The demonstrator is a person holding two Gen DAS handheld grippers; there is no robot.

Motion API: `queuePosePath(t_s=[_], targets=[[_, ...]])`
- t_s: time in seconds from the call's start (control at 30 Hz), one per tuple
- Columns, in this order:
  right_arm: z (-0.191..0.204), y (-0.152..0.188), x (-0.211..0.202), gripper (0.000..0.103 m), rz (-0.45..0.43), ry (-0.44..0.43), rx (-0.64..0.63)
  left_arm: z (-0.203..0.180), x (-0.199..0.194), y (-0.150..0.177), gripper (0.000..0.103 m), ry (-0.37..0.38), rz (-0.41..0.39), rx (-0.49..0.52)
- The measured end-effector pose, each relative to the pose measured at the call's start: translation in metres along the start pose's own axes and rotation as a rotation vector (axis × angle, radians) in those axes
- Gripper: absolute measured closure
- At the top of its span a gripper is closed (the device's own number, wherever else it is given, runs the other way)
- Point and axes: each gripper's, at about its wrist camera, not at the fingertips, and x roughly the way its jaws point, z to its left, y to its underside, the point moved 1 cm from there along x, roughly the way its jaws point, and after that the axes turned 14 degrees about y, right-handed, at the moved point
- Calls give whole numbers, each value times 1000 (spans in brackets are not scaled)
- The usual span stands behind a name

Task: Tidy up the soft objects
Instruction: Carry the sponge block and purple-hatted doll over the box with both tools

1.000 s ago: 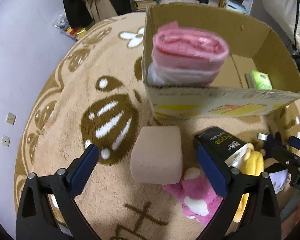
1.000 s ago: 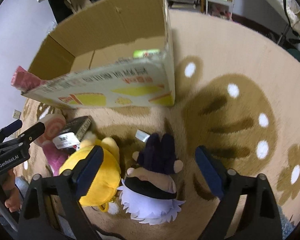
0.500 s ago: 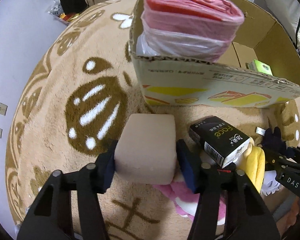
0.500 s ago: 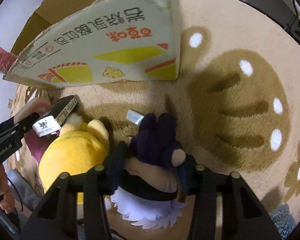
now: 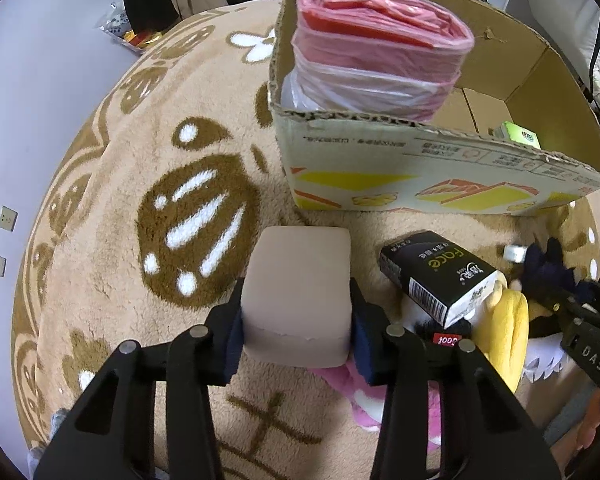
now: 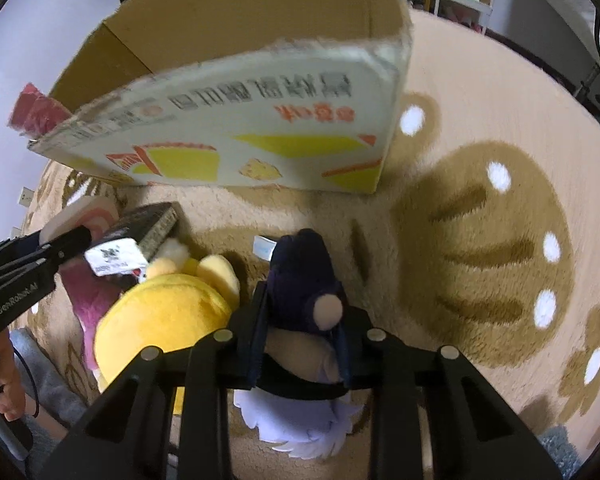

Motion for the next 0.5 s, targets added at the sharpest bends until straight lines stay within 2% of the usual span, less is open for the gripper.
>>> queuePosePath(t_s=[0.33, 0.5], targets=[[4, -1, -39, 73, -200, 29, -20, 0, -18, 7, 65, -12, -55, -14], [-5, 2, -65, 73, -318, 40, -20, 0, -38, 10, 68, -24, -122, -22]])
